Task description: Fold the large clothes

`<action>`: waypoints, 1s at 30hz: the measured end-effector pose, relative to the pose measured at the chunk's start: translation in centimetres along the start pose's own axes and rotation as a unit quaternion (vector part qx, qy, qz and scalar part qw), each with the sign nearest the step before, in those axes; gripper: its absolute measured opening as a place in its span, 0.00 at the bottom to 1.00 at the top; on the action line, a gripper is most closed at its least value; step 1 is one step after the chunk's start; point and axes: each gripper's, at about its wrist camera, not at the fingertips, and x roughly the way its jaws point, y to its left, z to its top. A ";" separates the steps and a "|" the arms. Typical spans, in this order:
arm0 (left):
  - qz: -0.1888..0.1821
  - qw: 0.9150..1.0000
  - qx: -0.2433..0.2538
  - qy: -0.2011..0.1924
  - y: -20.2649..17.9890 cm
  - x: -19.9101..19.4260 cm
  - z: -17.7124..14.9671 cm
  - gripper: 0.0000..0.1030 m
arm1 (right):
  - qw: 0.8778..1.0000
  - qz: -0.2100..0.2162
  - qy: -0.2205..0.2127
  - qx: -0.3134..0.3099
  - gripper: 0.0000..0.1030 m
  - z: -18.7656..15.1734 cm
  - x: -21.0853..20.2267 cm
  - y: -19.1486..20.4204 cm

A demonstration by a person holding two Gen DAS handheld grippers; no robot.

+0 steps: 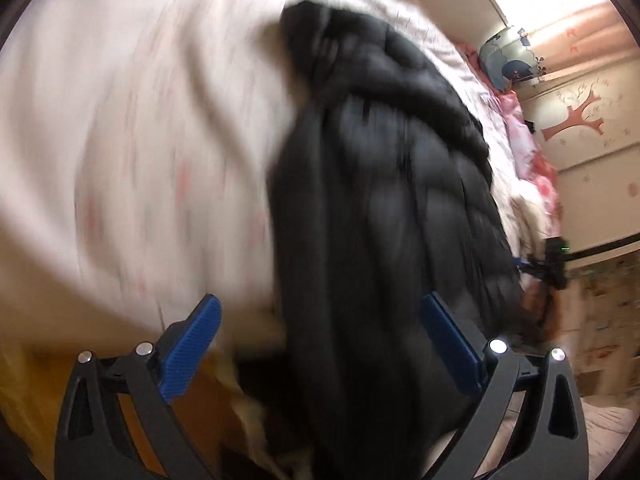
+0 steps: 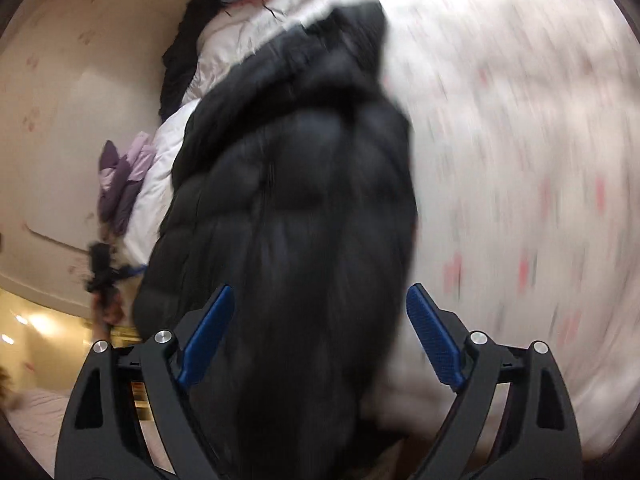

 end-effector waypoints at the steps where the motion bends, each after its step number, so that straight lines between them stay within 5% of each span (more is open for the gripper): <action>1: -0.031 0.999 -0.011 0.010 0.5 0.5 -1.8 0.93 | 1.000 0.014 0.006 0.009 0.82 -0.9 0.2 -0.2; 8: -0.169 0.984 -0.033 0.040 0.3 4.5 -5.9 0.93 | 0.994 0.099 0.029 0.031 0.82 -2.9 2.1 -0.2; 11: -0.188 0.981 -0.038 0.030 -0.8 5.3 -5.8 0.93 | 0.993 0.111 0.027 0.028 0.79 -2.6 3.1 0.6; 14: -0.169 0.984 -0.054 0.019 -1.4 5.8 -5.5 0.89 | 0.991 0.132 0.004 0.032 0.40 -2.9 3.6 0.5; 15: -0.162 0.985 -0.054 0.011 -1.6 5.7 -5.4 0.69 | 0.990 0.136 -0.002 0.031 0.26 -3.1 3.7 0.6; 18: -0.150 0.988 -0.047 -0.005 -2.6 4.6 -5.0 0.29 | 0.989 0.144 -0.033 0.008 0.12 -3.4 2.9 2.1; 21: -0.147 0.988 -0.019 -0.034 -5.5 2.0 -4.8 0.15 | 0.985 0.159 -0.059 -0.027 0.08 -3.5 1.0 4.8; 25: -0.160 0.985 0.036 -0.060 -8.9 -1.9 -5.5 0.14 | 0.981 0.174 -0.055 -0.064 0.09 -4.4 -2.5 7.0; 27: -0.161 0.985 0.051 -0.041 -8.5 -2.2 -6.0 0.17 | 0.986 0.158 -0.026 -0.053 0.14 -4.9 -2.2 5.7; 28: -0.153 0.987 0.049 -0.022 -7.7 -1.5 -6.2 0.21 | 0.988 0.152 -0.013 -0.038 0.25 -5.1 -1.8 4.5; 30: -0.147 0.988 0.034 0.013 -5.6 0.1 -6.5 0.54 | 0.990 0.143 0.010 0.004 0.46 -5.6 -0.4 1.5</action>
